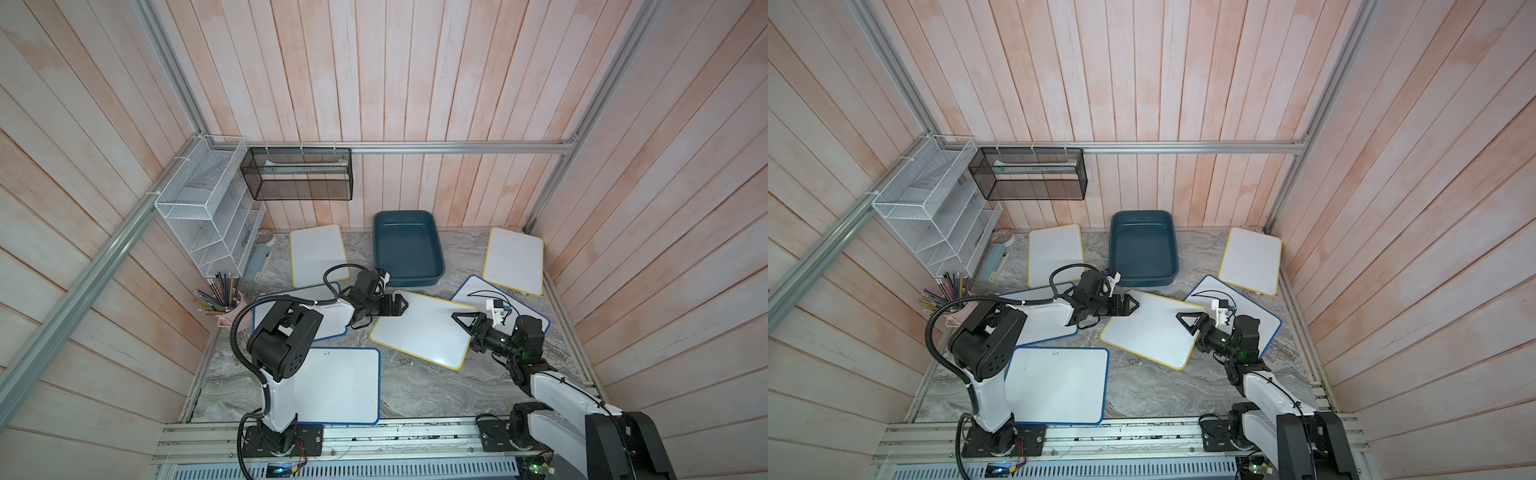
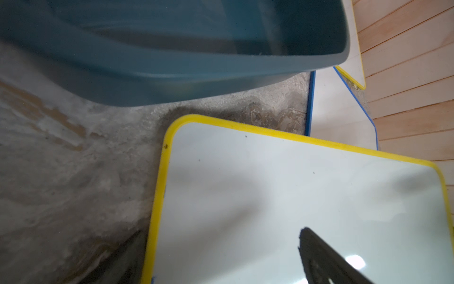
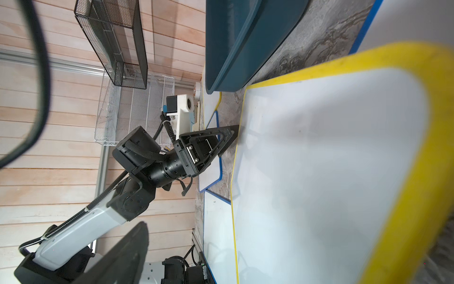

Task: Put the whiteboard into the storage box
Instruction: Pick up the whiteboard at the center of the board.

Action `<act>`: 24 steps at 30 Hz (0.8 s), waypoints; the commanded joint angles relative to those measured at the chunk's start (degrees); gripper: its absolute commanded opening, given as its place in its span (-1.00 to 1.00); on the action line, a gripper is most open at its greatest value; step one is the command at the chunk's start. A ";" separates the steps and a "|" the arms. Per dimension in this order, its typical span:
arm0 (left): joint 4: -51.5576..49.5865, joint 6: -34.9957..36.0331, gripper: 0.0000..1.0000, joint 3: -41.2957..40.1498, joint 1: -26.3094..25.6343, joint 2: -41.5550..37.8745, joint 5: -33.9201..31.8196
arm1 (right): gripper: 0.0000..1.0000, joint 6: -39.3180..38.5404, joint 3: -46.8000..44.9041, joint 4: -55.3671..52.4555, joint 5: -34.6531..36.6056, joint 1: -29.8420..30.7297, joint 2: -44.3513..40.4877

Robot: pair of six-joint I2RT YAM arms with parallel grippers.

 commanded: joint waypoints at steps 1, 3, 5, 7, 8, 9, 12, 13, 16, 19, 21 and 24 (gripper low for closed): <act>-6.34 -1.58 0.96 -2.66 -1.31 1.05 3.62 | 0.58 -2.92 3.34 -1.27 1.35 1.09 0.53; -6.26 -1.57 0.96 -2.88 -1.28 0.48 3.41 | 0.36 -4.76 4.18 -4.64 2.18 1.12 0.55; -5.74 -1.65 0.96 -3.42 -1.28 -0.42 2.86 | 0.12 -6.85 5.02 -8.45 2.90 1.07 0.05; -5.03 -1.74 0.96 -4.13 -1.20 -1.54 2.02 | -0.19 -10.10 6.52 -14.13 4.45 1.12 -0.71; -4.86 -1.74 0.96 -4.37 -1.19 -2.05 1.71 | -0.33 -11.27 7.19 -16.20 5.07 1.07 -0.98; -4.53 -1.74 0.96 -4.71 -1.20 -2.59 1.30 | -0.45 -12.43 7.82 -18.23 5.62 1.09 -1.27; -3.64 -1.74 0.96 -5.51 -1.20 -4.42 0.21 | -0.69 -14.90 9.32 -22.70 6.65 1.03 -1.73; -3.19 -1.83 0.96 -5.95 -1.20 -5.21 -0.43 | -0.78 -15.53 9.78 -23.70 6.77 0.99 -1.77; -2.64 -1.96 0.96 -7.20 -1.19 -7.51 -2.73 | -1.00 -16.67 11.00 -25.71 6.54 0.76 -1.99; -2.57 -1.86 0.96 -8.42 -1.10 -9.99 -5.93 | -1.00 -18.28 12.84 -27.66 5.30 0.68 -1.91; -2.02 -1.99 0.97 -9.58 -0.94 -11.81 -7.62 | -1.00 -18.92 14.01 -28.48 4.29 0.35 -2.08; -0.13 -2.62 0.97 -11.90 -0.67 -15.12 -9.78 | -1.00 -18.72 15.48 -28.42 2.11 -0.44 -2.44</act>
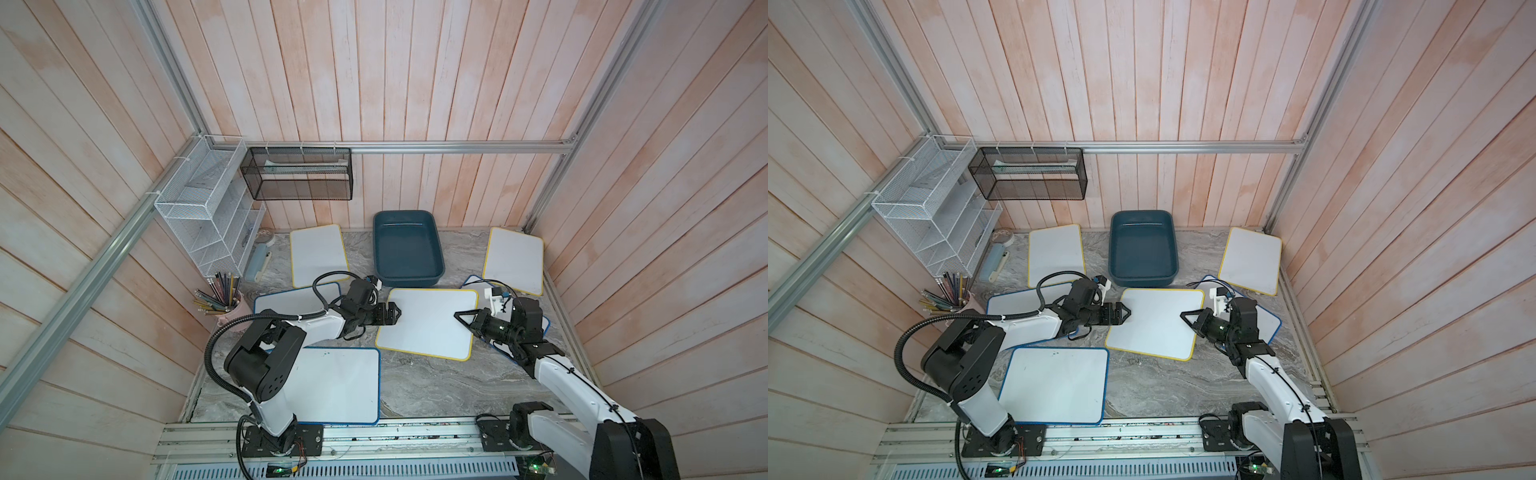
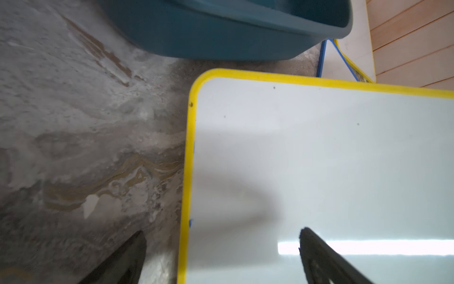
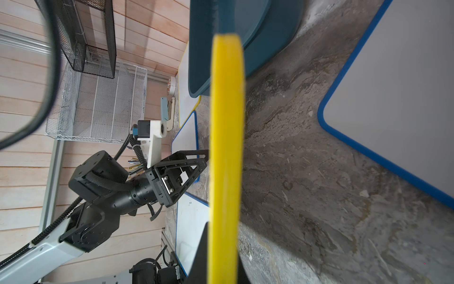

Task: Put the whiteboard into the storage box
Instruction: Pick up the whiteboard at the center of the board.

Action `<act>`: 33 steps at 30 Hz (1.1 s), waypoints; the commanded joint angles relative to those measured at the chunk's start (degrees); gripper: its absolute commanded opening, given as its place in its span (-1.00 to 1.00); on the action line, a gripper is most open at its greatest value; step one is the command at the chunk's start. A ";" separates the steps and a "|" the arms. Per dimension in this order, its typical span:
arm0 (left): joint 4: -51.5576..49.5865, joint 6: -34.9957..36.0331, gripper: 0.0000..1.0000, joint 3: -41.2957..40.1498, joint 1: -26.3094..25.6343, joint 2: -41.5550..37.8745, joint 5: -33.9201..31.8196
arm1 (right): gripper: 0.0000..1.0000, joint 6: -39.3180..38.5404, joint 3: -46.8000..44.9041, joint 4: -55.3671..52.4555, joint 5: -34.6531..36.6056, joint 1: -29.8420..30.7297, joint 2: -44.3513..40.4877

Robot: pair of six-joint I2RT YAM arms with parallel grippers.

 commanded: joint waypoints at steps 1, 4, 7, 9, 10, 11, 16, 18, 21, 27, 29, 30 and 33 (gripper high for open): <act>2.34 -0.88 0.96 -2.42 0.36 -4.09 -4.47 | -1.00 -3.35 2.83 -1.75 -2.64 -0.92 -1.06; 4.32 -1.57 0.97 -4.75 1.16 -7.30 -5.31 | -1.00 -3.14 4.28 -1.13 -5.22 -1.45 -1.35; 6.41 -2.79 0.97 -6.55 3.36 -9.73 -2.40 | -1.00 -2.47 5.32 0.19 -7.70 -1.89 -1.61; 7.59 -3.44 0.97 -7.45 4.84 -11.25 -0.32 | -1.00 -1.49 5.83 1.80 -9.18 -2.09 -1.61; 7.84 -3.57 0.96 -7.76 5.41 -12.10 0.39 | -1.00 -0.64 6.01 3.13 -10.12 -2.35 -1.56; 7.76 -3.53 0.97 -7.88 5.69 -12.79 0.58 | -1.00 0.05 6.24 4.28 -10.91 -2.43 -1.48; 7.21 -2.70 0.96 -8.69 6.23 -17.17 -0.15 | -1.00 5.05 7.10 12.25 -14.69 -3.09 -0.57; 7.45 -2.70 0.97 -9.12 6.42 -18.63 -0.64 | -1.00 6.58 7.57 14.79 -14.87 -3.23 0.11; 8.40 -3.00 0.97 -10.02 6.69 -20.60 -0.92 | -1.00 6.55 8.57 17.34 -14.10 -3.26 1.82; 6.25 -3.31 0.97 -9.38 6.78 -25.76 -1.12 | -1.00 8.04 11.52 24.35 -10.93 -3.32 7.03; 5.78 -3.25 0.97 -9.69 6.78 -27.11 -2.21 | -1.00 8.38 12.78 26.22 -9.27 -3.24 8.94; 5.36 -3.29 0.97 -9.61 6.78 -27.36 -2.91 | -1.00 8.14 13.60 26.33 -8.06 -3.24 10.01; 3.66 -2.99 0.97 -9.07 6.87 -27.05 -4.76 | -1.00 7.26 15.73 24.12 -2.08 -3.24 12.69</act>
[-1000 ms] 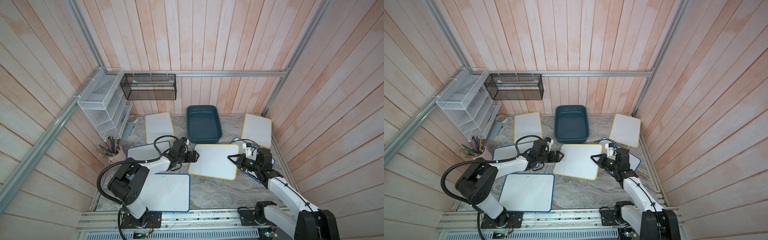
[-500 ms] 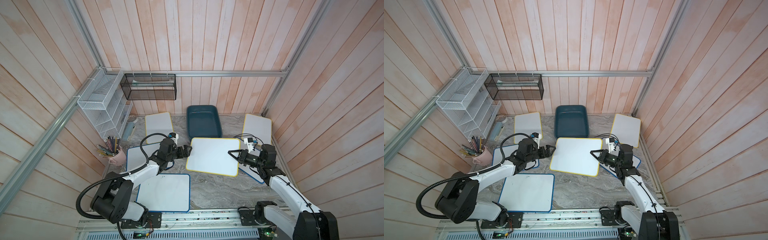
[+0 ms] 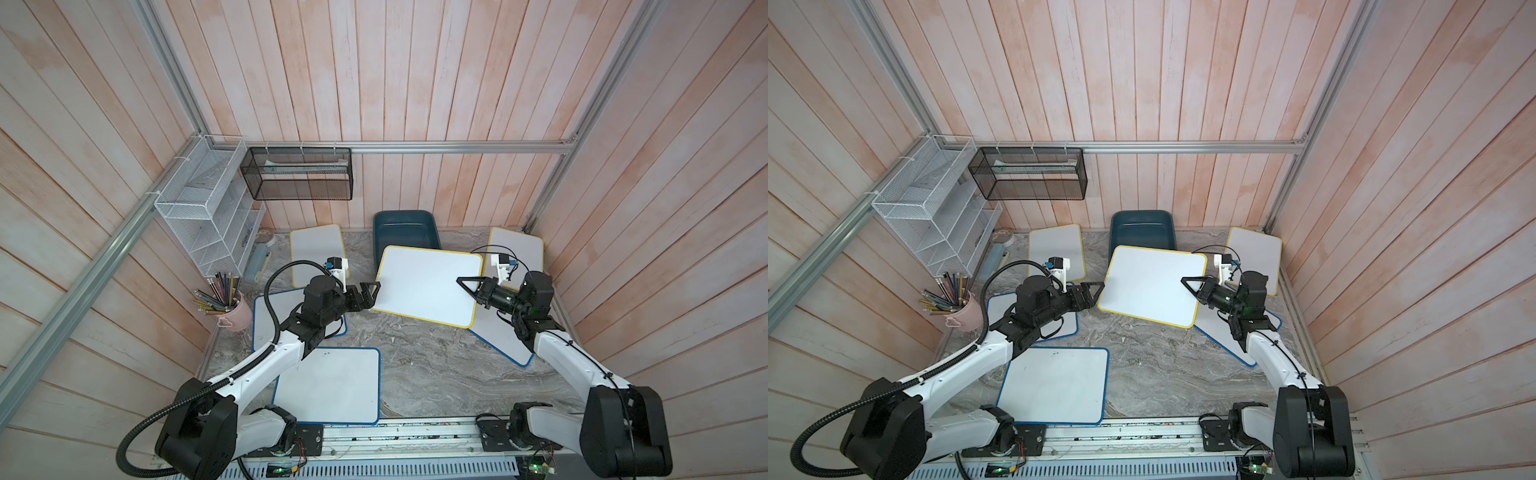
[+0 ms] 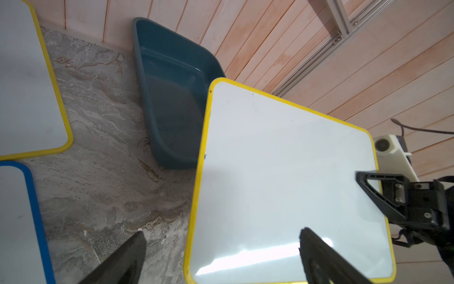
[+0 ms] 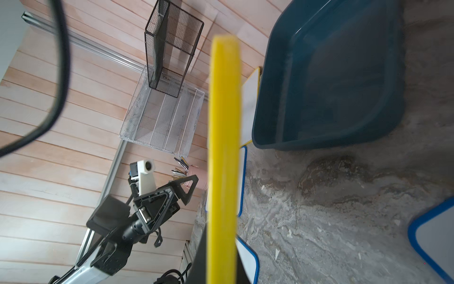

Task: Put the whiteboard into the storage box
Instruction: Pick up the whiteboard at the center of the board, then place the whiteboard in the storage box.

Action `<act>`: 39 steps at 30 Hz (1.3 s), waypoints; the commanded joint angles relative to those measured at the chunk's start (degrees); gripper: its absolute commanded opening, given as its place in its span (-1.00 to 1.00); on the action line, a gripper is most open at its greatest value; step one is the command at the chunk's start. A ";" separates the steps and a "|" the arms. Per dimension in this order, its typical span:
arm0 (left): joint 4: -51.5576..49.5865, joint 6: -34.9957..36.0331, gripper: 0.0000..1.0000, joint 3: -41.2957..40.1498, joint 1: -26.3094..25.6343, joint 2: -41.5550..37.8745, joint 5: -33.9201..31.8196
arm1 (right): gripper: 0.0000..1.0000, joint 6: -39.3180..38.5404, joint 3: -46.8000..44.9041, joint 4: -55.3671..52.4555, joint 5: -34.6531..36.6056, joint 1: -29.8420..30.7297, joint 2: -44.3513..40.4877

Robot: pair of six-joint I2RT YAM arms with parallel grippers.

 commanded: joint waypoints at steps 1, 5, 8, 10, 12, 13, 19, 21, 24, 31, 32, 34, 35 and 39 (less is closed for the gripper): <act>-2.30 0.23 0.97 -0.15 0.37 0.34 -2.34 | -1.00 0.38 4.09 4.48 7.65 -0.19 1.73; -1.71 0.03 0.97 0.34 0.46 1.37 -1.69 | -1.00 0.33 6.71 2.99 16.60 0.37 4.99; -1.72 0.25 0.97 1.46 0.49 2.56 -1.25 | -1.00 1.96 7.87 6.40 21.92 1.66 7.51; -1.76 0.43 0.97 2.37 0.55 3.59 -1.18 | -1.00 4.75 7.79 11.14 24.17 2.30 9.78; -1.85 0.47 0.98 3.34 0.55 4.69 -0.93 | -1.00 7.51 7.74 14.55 27.24 3.23 11.79; -1.72 0.47 0.97 3.79 0.55 5.35 -0.64 | -1.00 8.66 7.65 16.05 29.48 4.07 12.70; -0.17 -0.23 0.97 4.86 0.55 7.14 0.84 | -1.00 12.73 9.24 22.77 40.17 9.63 18.17; -0.05 -0.14 0.97 4.95 0.55 7.37 0.87 | -1.00 14.19 9.73 24.92 42.81 10.95 19.82; -0.05 0.12 0.97 5.01 0.55 7.79 0.96 | -1.00 15.39 10.11 27.41 46.00 12.42 21.75; 0.52 0.04 0.98 4.75 0.64 9.26 1.61 | -1.00 18.40 9.52 31.86 50.71 14.05 24.98; 0.57 -0.20 0.98 5.09 0.72 9.82 2.04 | -1.00 18.77 9.37 32.43 51.27 14.27 25.22; 0.65 -0.64 0.98 6.09 0.82 10.99 3.09 | -1.00 19.35 9.23 33.34 52.32 14.89 25.83; 0.71 -1.02 0.98 6.52 0.82 11.50 3.28 | -1.00 19.60 9.23 33.59 52.70 15.15 26.07; 1.95 -2.66 0.98 8.51 0.82 13.28 4.82 | -1.00 20.16 9.04 34.41 54.93 16.22 26.63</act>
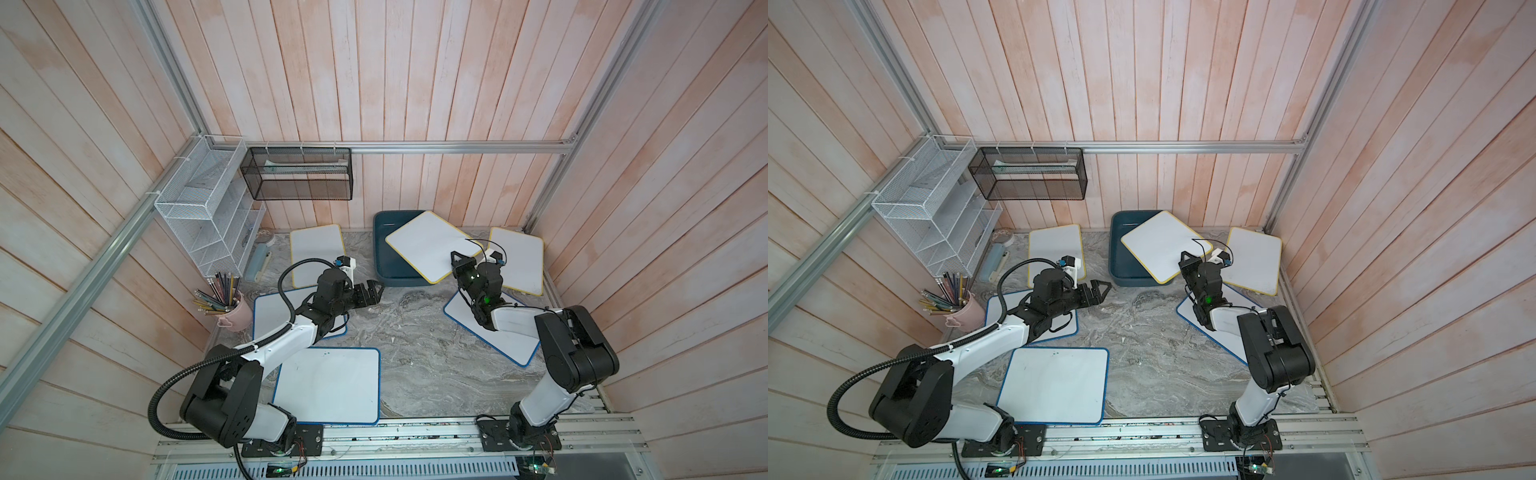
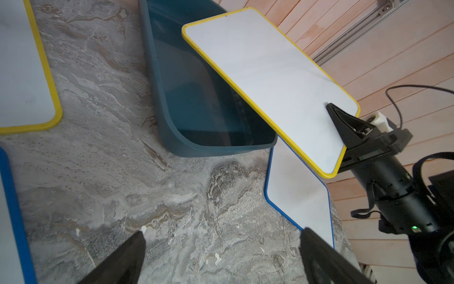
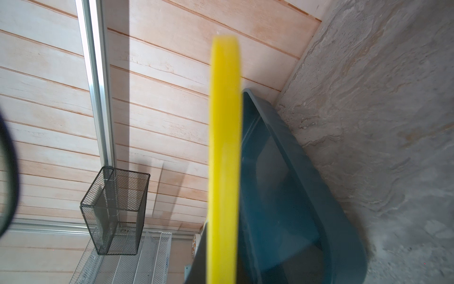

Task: Put the whiteboard into the storage box
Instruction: Place the whiteboard in the storage box.

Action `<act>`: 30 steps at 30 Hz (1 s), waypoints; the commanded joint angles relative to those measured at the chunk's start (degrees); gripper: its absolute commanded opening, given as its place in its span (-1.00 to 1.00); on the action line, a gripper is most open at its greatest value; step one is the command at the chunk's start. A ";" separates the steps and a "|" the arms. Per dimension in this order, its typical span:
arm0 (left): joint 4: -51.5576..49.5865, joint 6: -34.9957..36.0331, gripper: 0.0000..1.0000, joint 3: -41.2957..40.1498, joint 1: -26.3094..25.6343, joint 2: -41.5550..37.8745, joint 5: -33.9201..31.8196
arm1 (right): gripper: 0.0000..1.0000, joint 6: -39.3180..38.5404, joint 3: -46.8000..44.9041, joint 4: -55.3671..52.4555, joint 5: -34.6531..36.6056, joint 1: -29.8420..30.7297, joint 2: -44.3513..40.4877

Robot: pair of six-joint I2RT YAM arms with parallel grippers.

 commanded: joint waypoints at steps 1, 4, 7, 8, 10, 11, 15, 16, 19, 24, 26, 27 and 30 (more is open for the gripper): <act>3.36 -1.63 0.98 2.84 0.38 1.10 3.02 | -1.00 1.96 1.66 8.79 3.62 1.11 -0.05; 4.97 -2.71 0.98 2.83 0.38 1.51 4.81 | -1.00 1.83 1.88 8.90 5.87 1.95 0.65; 4.84 -2.83 0.98 2.66 0.38 1.57 4.76 | -1.00 1.88 2.19 9.62 7.87 2.98 1.73; 4.47 -2.68 0.98 2.53 0.38 1.56 4.57 | -1.00 1.96 2.39 9.56 8.54 3.33 2.07; 3.99 -2.48 0.98 2.23 0.38 1.46 4.31 | -1.00 2.04 2.98 9.31 10.14 4.28 2.91; 4.11 -2.48 0.98 1.96 0.38 1.31 4.37 | -1.00 2.15 3.24 9.27 10.83 4.63 3.30; 4.27 -2.79 0.98 1.05 0.45 0.56 4.49 | -1.00 3.22 4.67 9.26 13.14 5.96 5.12; 4.09 -2.68 0.98 0.95 0.47 0.34 4.36 | -1.00 3.41 4.83 9.42 13.97 6.26 5.49; 3.53 -2.15 0.98 0.29 0.62 -0.62 3.48 | -1.00 3.72 5.76 8.36 17.24 7.58 6.30; 3.81 -2.13 0.98 -0.87 1.65 -1.60 3.64 | -1.00 4.98 7.63 6.01 24.37 10.46 7.47; 3.77 -1.97 0.98 -0.99 2.04 -1.68 4.11 | -1.00 5.66 9.25 5.65 26.13 11.38 8.82; 3.77 -1.87 0.98 -0.99 2.26 -1.68 4.45 | -1.00 5.83 10.57 4.91 26.32 11.74 9.77; 3.41 -1.51 0.98 -1.17 2.87 -2.00 4.98 | -1.00 8.26 14.35 3.11 27.38 13.08 12.49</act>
